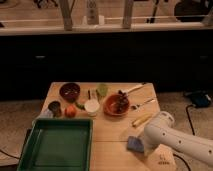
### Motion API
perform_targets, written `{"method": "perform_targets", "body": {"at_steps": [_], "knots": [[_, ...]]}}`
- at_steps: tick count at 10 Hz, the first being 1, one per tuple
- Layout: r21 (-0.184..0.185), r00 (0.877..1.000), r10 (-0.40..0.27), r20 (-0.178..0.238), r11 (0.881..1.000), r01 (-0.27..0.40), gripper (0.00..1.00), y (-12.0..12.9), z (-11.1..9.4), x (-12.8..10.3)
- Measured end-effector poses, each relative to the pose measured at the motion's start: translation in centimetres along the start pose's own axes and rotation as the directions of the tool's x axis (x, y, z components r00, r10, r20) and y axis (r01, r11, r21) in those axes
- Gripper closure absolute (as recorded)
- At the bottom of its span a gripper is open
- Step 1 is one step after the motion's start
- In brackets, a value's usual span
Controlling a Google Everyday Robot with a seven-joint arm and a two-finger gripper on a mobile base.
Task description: Place sponge in tray
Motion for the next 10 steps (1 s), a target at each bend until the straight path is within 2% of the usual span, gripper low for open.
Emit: {"method": "perform_targets", "body": {"at_steps": [3, 5, 7, 9, 10], "knots": [[-0.006, 0.999, -0.049, 0.003, 0.999, 0.049, 0.98, -0.8, -1.1, -0.9], [-0.007, 0.992, -0.119, 0.041, 0.993, 0.120, 1.00, -1.8, -2.6, -1.7], [-0.002, 0.973, -0.208, 0.100, 0.978, 0.209, 1.00, -3.0, -4.1, -2.9], [0.000, 0.952, -0.278, 0.128, 0.960, 0.281, 1.00, -4.2, -4.8, -4.5], [0.003, 0.929, -0.341, 0.141, 0.939, 0.344, 1.00, -5.4, -5.3, -6.3]]}}
